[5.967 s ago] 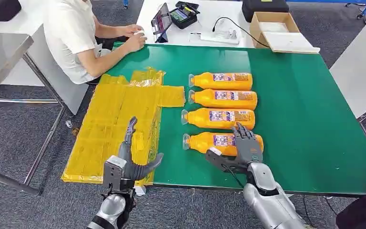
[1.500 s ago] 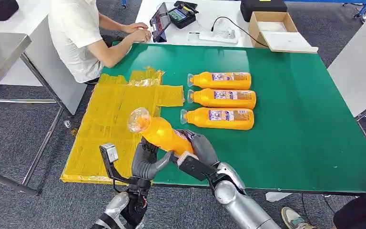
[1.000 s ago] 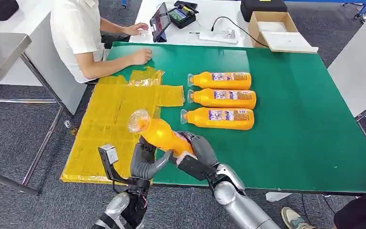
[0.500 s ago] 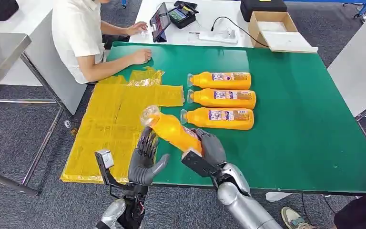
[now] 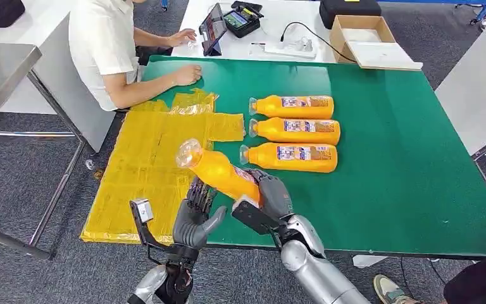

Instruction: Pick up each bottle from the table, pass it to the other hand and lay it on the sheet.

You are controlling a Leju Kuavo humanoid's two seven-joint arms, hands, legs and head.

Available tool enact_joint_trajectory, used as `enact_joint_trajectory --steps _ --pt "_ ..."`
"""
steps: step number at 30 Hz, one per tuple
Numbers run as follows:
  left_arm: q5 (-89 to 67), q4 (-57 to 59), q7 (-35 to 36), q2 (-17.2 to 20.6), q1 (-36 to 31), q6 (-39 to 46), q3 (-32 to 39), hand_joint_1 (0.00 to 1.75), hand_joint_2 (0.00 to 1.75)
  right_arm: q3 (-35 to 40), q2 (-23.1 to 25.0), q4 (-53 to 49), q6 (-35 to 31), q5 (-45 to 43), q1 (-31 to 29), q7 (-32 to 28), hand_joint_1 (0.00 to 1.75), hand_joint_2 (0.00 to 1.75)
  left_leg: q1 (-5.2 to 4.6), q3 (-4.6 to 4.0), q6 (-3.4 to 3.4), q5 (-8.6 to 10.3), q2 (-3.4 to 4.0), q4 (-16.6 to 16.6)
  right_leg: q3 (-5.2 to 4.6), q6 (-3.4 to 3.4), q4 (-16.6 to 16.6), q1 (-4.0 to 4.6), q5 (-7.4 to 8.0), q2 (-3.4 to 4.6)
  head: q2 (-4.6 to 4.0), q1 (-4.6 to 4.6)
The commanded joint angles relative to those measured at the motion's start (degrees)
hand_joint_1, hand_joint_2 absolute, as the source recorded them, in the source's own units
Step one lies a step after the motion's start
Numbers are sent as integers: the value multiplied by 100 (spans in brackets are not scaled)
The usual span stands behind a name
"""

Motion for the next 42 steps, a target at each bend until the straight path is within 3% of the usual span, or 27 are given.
enact_joint_trajectory --steps 1,6,7,17,25,30,31,39,42 --pt "-31 403 -111 163 -287 36 -155 0 175 309 59 214 174 -222 -176 -138 175 175 -6 19 10 3 15 -11 13 -14 -5 -1 2 0 0 0" --pt "-86 390 -166 168 -295 82 -162 0 175 326 61 195 191 -237 -171 -143 175 175 -2 11 7 2 7 -6 8 -10 -3 1 1 -3 0 0" --pt "-369 135 -520 148 -261 632 106 0 175 458 -124 -143 331 -301 -32 -184 175 175 -4 9 7 3 6 -6 5 -10 -1 -1 1 -5 0 0" --pt "-366 -74 -531 126 -227 630 286 0 175 663 -160 -323 642 -332 -104 -42 175 175 -3 7 9 2 8 -3 4 -10 -1 1 2 -5 0 0" --pt "76 -56 -320 87 -208 305 355 0 175 801 -160 -665 826 -519 -16 -259 175 175 -2 2 6 2 7 -3 0 -6 -1 0 1 -1 0 0" --pt "838 -97 61 135 -167 -445 298 3 175 821 -134 -669 928 -780 -87 -466 175 175 -6 13 11 3 8 -8 8 -13 -2 -1 0 -7 0 0" --pt "789 -145 -19 154 -156 -462 277 175 175 837 -131 -657 934 -777 -102 -473 175 175 -2 7 8 1 12 -4 3 -10 -1 2 2 0 0 0" --pt "756 -142 -34 159 -183 -457 290 175 175 867 -169 -692 878 -715 -96 -470 175 175 -2 3 6 1 9 -3 1 -8 -1 1 2 0 0 0" --pt "298 -3 -130 192 -263 -62 209 175 175 880 -197 -613 713 -545 -94 -343 157 175 -4 6 8 3 8 -5 3 -9 -1 0 2 -3 0 0"
